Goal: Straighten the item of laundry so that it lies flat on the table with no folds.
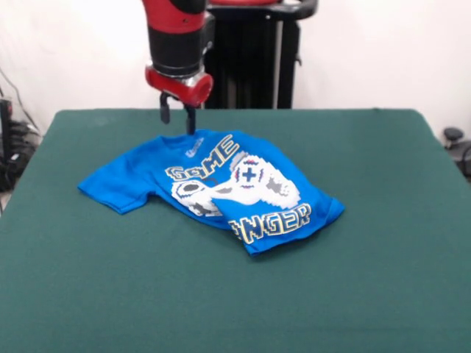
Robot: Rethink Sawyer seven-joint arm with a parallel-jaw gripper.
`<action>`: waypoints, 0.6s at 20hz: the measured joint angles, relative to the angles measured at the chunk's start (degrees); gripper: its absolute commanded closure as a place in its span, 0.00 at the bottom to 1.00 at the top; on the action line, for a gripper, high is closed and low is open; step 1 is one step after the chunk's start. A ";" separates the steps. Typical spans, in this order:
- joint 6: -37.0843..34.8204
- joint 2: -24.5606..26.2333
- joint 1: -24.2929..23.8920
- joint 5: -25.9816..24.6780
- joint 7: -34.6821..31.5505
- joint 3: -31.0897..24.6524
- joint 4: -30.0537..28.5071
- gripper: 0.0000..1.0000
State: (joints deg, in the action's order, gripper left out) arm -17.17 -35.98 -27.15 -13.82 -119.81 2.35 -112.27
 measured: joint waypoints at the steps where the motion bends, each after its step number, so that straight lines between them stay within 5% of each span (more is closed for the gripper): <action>1: -0.07 -0.05 0.09 0.44 0.00 0.00 0.42 0.00; 12: 0.14 2.13 1.45 5.22 0.00 -0.07 6.78 0.00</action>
State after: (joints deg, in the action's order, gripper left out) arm -17.03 -33.84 -25.70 -8.60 -119.81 2.28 -105.49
